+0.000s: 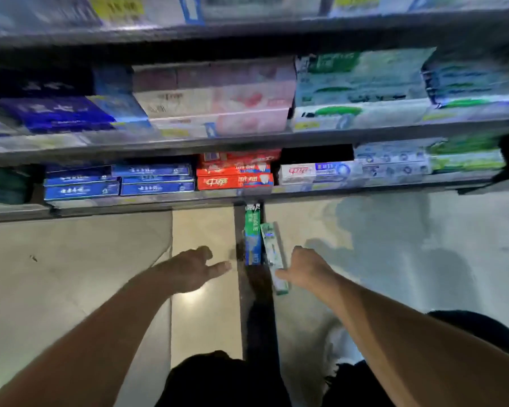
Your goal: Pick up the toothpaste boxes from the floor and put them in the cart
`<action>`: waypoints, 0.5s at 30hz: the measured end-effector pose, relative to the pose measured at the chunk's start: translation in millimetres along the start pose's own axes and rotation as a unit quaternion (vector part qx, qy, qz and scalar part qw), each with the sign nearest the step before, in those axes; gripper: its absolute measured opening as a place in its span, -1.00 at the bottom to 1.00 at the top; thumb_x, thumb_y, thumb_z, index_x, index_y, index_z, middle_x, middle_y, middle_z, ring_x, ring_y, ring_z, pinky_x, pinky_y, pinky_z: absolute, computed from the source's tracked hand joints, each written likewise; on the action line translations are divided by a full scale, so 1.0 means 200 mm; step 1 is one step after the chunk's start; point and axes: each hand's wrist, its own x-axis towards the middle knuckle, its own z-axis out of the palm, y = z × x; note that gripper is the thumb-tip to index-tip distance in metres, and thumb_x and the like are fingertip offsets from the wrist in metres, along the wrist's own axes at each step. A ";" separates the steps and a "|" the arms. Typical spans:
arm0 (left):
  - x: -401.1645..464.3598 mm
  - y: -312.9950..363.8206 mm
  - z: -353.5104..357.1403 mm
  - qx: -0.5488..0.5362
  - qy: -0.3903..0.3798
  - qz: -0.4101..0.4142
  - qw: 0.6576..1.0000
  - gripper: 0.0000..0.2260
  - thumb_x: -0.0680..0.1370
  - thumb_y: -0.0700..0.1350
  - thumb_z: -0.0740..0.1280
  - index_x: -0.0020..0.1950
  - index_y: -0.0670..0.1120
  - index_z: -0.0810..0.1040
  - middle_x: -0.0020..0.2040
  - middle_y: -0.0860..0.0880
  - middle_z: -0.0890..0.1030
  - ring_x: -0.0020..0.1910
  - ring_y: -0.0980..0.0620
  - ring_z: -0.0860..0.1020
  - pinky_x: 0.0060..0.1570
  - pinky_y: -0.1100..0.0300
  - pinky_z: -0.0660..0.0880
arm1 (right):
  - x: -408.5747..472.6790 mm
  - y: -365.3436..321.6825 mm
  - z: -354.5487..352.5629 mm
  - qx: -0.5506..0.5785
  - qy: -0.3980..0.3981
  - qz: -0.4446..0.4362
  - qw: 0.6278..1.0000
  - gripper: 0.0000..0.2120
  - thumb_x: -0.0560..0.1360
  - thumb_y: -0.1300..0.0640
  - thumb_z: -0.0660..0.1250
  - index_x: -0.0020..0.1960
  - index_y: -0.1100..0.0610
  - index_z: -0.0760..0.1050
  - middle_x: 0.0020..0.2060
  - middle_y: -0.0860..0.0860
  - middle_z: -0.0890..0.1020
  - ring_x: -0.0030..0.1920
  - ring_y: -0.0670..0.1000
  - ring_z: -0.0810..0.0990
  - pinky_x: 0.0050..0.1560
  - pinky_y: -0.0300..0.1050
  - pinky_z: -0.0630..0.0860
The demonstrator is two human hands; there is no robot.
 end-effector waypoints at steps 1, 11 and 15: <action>0.10 -0.04 0.01 0.003 0.000 -0.005 1.000 -0.32 0.53 0.40 0.12 0.48 -0.03 0.28 0.38 -0.06 0.47 0.29 -0.05 0.46 0.25 0.13 0.37 | 0.09 0.00 0.07 0.007 0.002 0.004 1.000 -0.37 0.46 -0.23 0.38 0.26 0.26 0.41 0.21 0.18 0.55 0.20 0.19 0.54 -0.04 -0.11 0.41; 0.58 -0.12 0.04 0.015 0.020 0.020 0.999 -0.34 0.56 0.37 0.09 0.53 -0.01 0.22 0.51 -0.06 0.34 0.40 -0.07 0.38 0.27 0.12 0.32 | 0.58 0.02 0.42 0.093 0.062 0.025 0.993 -0.31 0.29 -0.29 0.53 0.18 0.16 0.44 0.06 0.06 0.57 0.03 0.06 0.58 -0.07 -0.12 0.48; 0.61 -0.16 0.06 0.004 0.011 0.026 1.000 -0.34 0.56 0.38 0.09 0.53 0.01 0.24 0.51 -0.06 0.33 0.41 -0.06 0.37 0.26 0.12 0.30 | 0.63 0.03 0.47 0.101 0.062 0.032 0.992 -0.38 0.31 -0.16 0.56 0.18 0.18 0.47 0.09 0.09 0.59 0.05 0.08 0.61 0.00 -0.10 0.57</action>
